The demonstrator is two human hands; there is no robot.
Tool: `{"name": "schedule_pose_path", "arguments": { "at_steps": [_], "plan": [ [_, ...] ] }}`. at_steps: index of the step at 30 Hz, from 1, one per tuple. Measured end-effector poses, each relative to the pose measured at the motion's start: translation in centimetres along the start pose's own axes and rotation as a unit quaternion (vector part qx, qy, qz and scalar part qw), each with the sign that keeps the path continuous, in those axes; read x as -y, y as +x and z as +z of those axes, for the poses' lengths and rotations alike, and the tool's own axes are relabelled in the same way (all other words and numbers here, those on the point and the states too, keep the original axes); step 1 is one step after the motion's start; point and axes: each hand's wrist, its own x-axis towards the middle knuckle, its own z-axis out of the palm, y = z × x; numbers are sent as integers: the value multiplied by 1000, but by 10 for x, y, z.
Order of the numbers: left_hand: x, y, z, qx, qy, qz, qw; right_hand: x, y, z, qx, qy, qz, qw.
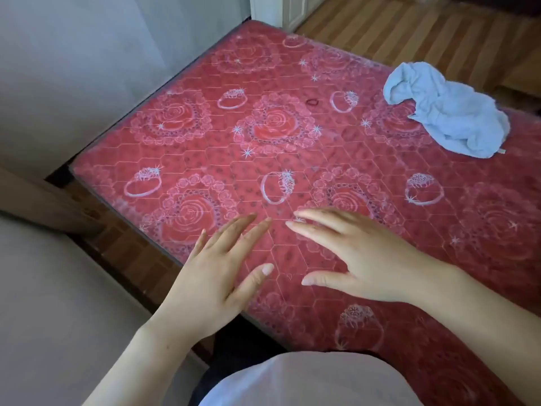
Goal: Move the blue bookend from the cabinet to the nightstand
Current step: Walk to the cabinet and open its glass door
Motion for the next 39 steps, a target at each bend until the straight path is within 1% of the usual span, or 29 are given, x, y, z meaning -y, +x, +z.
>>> {"name": "schedule_pose_path", "arguments": {
  "at_steps": [8,15,22,24,31,36,39],
  "plan": [
    [100,48,-73,25,7,62,998,42,98,-16,-37,19,42,998],
    [184,65,-140,39,33,67,996,89,196,-34,-53,65,54,995],
    [218,61,-159,26,30,5,999,100,251,-35,-41,104,26,993],
    [218,59,-157,20,32,-18,999,94,257,-35,-43,113,11,993],
    [207,48,-147,6,33,-121,992,79,283,-37,-13,120,-52,991],
    [221,39,-158,-19,32,-152,988,87,306,-48,-16,118,-79,990],
    [236,38,-167,-50,31,-147,987,94,317,-54,-11,105,-76,991]
  ]
}}
